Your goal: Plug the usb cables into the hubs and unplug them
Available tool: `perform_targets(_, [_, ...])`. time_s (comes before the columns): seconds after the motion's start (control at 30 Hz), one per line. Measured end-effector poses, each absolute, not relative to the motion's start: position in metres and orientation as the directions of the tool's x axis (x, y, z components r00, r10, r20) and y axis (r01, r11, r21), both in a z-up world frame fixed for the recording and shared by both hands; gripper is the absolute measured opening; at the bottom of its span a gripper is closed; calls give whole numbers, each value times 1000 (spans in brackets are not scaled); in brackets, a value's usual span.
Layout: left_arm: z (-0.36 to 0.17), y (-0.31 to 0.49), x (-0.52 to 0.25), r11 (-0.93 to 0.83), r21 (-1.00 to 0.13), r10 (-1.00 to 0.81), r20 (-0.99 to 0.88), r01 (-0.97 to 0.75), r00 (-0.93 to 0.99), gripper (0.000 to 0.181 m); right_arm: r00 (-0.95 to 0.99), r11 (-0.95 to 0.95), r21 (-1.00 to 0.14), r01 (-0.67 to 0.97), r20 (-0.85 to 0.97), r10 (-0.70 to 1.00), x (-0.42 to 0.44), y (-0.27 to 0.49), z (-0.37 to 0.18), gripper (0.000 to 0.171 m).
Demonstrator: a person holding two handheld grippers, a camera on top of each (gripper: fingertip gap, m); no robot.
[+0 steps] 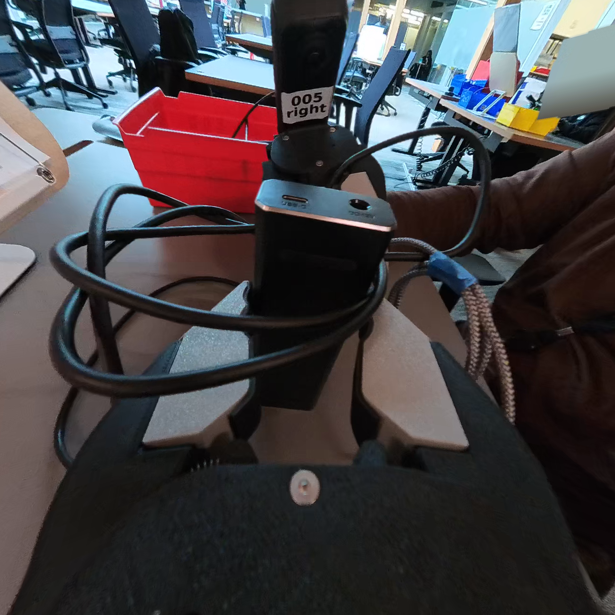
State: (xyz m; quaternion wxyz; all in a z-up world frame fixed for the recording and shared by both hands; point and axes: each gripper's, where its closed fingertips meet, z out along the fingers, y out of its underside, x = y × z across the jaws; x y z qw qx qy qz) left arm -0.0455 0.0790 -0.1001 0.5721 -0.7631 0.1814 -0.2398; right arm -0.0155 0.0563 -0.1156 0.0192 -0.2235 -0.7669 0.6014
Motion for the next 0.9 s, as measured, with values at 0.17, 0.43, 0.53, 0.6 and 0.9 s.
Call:
perform_targets(0.17, [-99, 80, -50, -242, -965, -520, 41, -102, 853, 59, -891, 179, -931, 318, -229, 393, -19, 62, -115, 27])
perform_targets(0.43, [-98, 81, -57, -240, -967, -492, 49, -81, 869, 59, -869, 140, -936, 323, -234, 436, -25, 78, -109, 28])
perform_targets(0.53, [-98, 81, -59, -237, -968, -491, 49, -79, 870, 59, -856, 128, -937, 326, -235, 461, -28, 85, -107, 27])
perform_targets(0.6, [-98, 81, -64, -233, -970, -474, 52, -69, 879, 59, -834, 131, -934, 331, -225, 504, -33, 92, -109, 27])
perform_targets(0.9, [-98, 84, -69, -223, -975, -455, 103, -1, 885, 61, -771, 76, -926, 369, -259, 582, -51, 96, -118, 27])
